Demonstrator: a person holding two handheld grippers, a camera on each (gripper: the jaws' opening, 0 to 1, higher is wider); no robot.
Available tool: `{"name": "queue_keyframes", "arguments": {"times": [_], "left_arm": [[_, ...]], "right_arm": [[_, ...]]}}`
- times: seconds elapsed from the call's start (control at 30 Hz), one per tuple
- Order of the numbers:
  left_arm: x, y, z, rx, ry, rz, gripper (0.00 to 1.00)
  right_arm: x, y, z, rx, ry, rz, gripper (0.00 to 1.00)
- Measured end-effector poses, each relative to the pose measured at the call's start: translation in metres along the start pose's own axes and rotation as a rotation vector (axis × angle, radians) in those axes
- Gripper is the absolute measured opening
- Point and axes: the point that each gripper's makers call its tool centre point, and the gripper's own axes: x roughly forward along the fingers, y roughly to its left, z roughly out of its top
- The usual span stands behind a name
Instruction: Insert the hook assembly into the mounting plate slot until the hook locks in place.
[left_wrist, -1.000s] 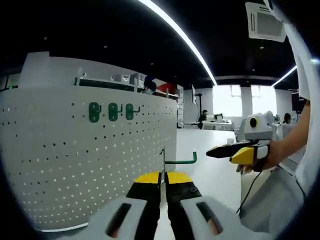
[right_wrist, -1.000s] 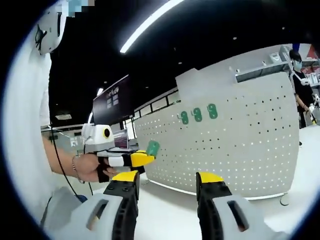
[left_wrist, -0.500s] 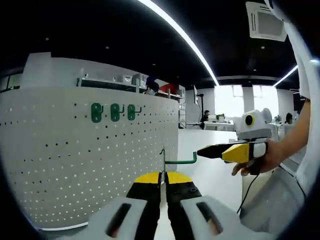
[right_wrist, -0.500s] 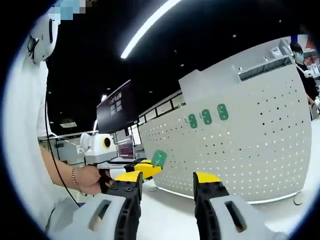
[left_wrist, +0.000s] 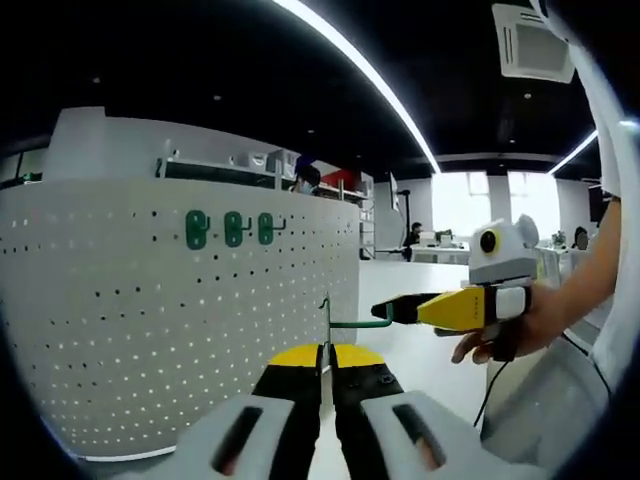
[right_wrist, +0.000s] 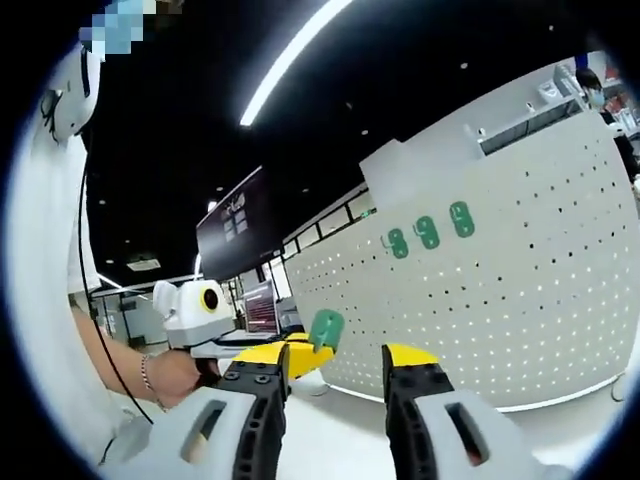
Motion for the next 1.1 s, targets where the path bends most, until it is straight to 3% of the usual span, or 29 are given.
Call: {"name": "queue_keyframes", "arguments": {"times": [0.37, 1.1], "left_arm": [[0.000, 0.003, 0.006, -0.007, -0.017, 0.022, 0.02], [0.000, 0.004, 0.009, -0.010, -0.024, 0.036, 0.02]], "right_arm": [[0.021, 0.007, 0.003, 0.025, -0.011, 0.017, 0.30], [0.041, 0.011, 0.001, 0.017, 0.016, 0.018, 0.07]]}}
